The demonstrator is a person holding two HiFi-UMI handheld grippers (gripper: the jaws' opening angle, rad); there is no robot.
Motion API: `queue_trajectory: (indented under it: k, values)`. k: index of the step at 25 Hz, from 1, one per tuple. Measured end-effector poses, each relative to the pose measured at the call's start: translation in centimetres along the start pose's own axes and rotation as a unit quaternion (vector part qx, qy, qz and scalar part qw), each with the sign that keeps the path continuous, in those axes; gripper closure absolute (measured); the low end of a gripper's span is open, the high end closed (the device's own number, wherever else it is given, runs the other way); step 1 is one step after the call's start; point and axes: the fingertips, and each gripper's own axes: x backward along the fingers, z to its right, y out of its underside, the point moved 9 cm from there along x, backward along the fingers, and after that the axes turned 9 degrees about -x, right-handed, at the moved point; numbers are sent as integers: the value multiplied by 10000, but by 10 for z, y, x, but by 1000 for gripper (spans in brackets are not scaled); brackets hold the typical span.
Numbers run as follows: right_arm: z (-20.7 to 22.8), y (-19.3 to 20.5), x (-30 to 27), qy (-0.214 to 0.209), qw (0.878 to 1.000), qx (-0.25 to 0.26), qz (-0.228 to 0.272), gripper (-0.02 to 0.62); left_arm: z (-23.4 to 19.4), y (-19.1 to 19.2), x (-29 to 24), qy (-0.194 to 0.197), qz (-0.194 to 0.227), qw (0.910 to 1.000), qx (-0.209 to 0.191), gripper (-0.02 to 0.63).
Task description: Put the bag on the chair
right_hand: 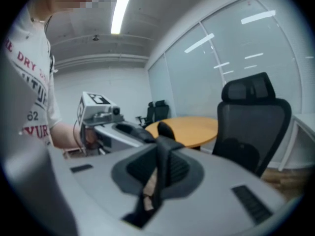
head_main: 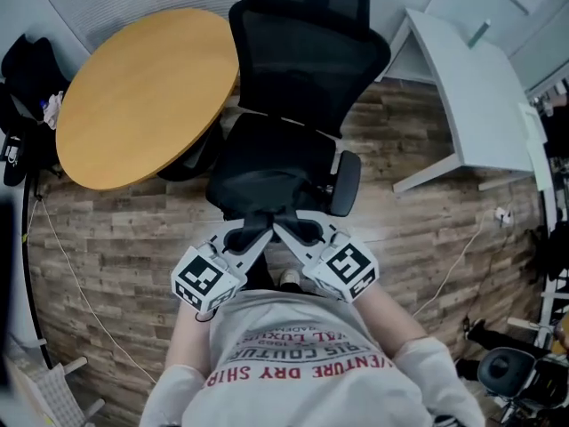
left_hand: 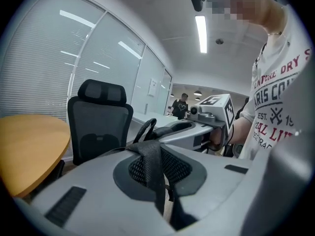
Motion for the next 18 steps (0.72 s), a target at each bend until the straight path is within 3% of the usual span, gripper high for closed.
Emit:
queue_trajectory:
  k: [7,14,18]
  values:
    - [70,-37,-37,553,9982,-220,115,550,-92,-23,-52,734,-164,9968,-274,557]
    - [120,-69,-64,1300,9893,-553,354,549,-168,-46,-96,1570,-179,9864,-451,557]
    - [144,-78,-88,1568,9842,-747,336,549,-207,-46,-112,1846,-244,9811,-533,557]
